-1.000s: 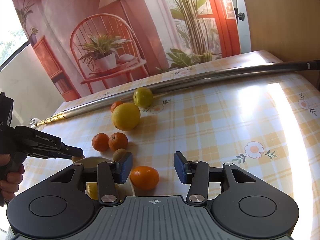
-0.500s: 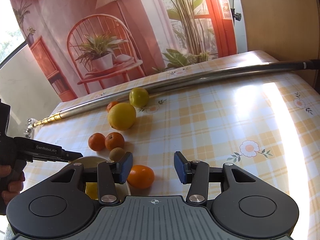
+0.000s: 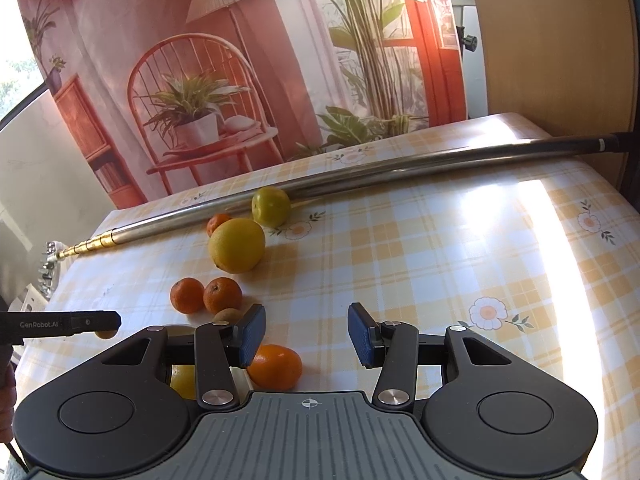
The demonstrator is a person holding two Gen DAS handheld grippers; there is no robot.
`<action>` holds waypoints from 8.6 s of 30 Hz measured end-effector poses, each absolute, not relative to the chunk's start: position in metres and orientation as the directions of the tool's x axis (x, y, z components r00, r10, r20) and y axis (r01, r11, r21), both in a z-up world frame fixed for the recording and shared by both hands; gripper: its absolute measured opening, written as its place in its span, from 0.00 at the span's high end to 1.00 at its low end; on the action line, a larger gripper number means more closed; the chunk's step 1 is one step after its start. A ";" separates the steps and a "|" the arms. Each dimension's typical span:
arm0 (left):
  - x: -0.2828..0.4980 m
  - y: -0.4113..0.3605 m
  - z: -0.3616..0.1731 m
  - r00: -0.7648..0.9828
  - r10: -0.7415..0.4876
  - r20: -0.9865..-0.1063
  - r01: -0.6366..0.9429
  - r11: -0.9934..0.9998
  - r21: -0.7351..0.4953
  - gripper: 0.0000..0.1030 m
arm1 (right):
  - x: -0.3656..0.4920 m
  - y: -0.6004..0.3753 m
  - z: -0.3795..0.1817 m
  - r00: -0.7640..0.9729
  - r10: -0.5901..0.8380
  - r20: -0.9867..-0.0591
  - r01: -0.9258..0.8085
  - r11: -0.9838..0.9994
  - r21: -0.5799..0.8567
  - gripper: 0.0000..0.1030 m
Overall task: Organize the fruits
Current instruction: 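Grasp a large yellow grapefruit with the right tool while the left tool holds the kiwi, then carry the grapefruit and kiwi over the white bowl with both tools, then open both tools to drop the kiwi and grapefruit into the bowl, then move the left tool to another brown kiwi and close on it, then carry the kiwi toward the bowl with the left tool while the right tool grasps an orange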
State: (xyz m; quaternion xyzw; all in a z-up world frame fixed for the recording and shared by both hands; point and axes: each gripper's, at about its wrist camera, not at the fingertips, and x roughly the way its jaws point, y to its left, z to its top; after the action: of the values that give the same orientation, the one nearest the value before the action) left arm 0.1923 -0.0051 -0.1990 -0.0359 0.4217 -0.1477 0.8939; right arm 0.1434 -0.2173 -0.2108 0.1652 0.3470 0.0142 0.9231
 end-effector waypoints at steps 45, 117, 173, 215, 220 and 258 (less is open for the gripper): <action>0.161 -0.002 -0.196 0.708 -0.360 -0.607 0.290 0.932 -0.215 0.73 | 0.303 -0.148 -0.244 0.653 0.278 -0.704 -0.037 0.941 0.337 0.47; 0.138 0.031 -0.188 0.764 -0.219 -0.606 0.116 0.972 -0.206 0.44 | 0.194 -0.096 -0.220 0.604 0.360 -0.711 -0.218 0.933 0.287 0.52; 0.262 -0.133 -0.223 0.332 -0.330 -0.884 0.332 0.918 -0.218 0.75 | 0.150 -0.247 -0.224 0.809 0.110 -0.577 0.099 0.943 0.319 0.67; 0.207 -0.110 -0.173 0.577 -0.414 -0.704 0.413 0.892 -0.185 0.74 | 0.152 -0.216 -0.248 0.739 0.248 -0.627 0.013 0.924 0.381 0.66; 0.194 -0.090 -0.169 0.605 -0.417 -0.679 0.378 0.900 -0.216 0.74 | 0.151 -0.211 -0.250 0.728 0.263 -0.634 0.002 0.923 0.385 0.65; 0.129 -0.044 -0.196 0.629 -0.381 -0.677 0.360 0.915 -0.181 0.74 | 0.147 -0.207 -0.260 0.717 0.175 -0.675 0.070 0.945 0.320 0.66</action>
State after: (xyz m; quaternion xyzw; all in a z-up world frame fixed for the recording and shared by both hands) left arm 0.1294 -0.0436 -0.1962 -0.0140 0.3786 -0.2053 0.9024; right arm 0.1473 -0.2071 -0.2601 0.1636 0.3750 0.0289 0.9120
